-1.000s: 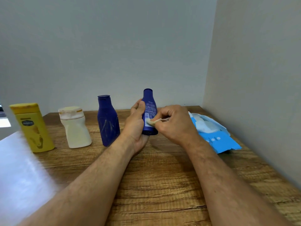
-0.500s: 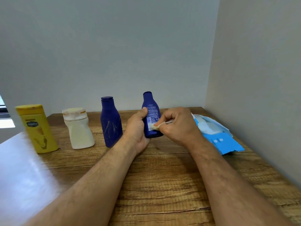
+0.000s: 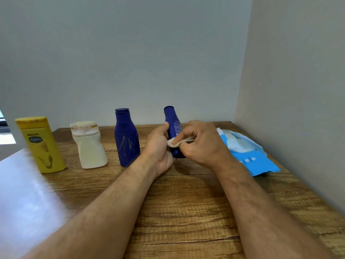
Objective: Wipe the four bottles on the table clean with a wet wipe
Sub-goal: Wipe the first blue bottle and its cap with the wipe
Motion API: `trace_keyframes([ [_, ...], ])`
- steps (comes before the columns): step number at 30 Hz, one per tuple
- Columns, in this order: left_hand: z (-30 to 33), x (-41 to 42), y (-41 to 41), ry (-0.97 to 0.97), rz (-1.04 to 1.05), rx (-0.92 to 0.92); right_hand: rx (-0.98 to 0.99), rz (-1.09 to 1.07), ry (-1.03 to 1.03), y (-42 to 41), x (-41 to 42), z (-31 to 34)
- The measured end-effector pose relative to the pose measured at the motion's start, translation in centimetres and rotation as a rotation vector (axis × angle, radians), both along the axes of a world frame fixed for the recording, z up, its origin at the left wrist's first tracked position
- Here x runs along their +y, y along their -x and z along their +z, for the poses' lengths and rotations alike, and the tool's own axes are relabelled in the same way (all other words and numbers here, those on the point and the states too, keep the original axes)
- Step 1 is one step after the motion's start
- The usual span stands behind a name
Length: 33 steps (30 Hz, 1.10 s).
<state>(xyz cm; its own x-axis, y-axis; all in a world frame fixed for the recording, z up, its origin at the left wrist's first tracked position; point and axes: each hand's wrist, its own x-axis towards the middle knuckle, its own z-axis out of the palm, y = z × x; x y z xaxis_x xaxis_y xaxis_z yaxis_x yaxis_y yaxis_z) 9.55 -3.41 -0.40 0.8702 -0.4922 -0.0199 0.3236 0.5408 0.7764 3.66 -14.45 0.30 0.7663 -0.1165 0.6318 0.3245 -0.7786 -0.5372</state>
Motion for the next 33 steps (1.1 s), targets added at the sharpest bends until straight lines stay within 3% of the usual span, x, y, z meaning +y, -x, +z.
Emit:
trace_keyframes([
  [4, 0.1, -0.2, 0.0, -0.013, 0.058, 0.036, 0.08, 0.021, -0.014, 0.1, 0.0, 0.0],
  [13, 0.3, -0.1, 0.4, -0.12, -0.082, -0.046, -0.072, -0.252, -0.235, -0.6, -0.9, 0.4],
  [18, -0.1, -0.1, -0.3, -0.167, 0.028, -0.063, -0.222, -0.361, -0.318, -0.4, -0.9, 0.8],
  [25, -0.4, -0.2, -0.7, -0.012, 0.04, -0.074, -0.066, -0.095, -0.324, -0.2, -0.1, 0.4],
  [29, -0.8, -0.5, -1.2, -0.085, 0.086, -0.106, -0.031, -0.061, -0.276, 0.2, -0.4, 0.4],
  [33, -0.6, -0.4, -1.5, -0.04, 0.148, -0.031, -0.034, -0.051, -0.17, 0.5, -0.1, 0.2],
])
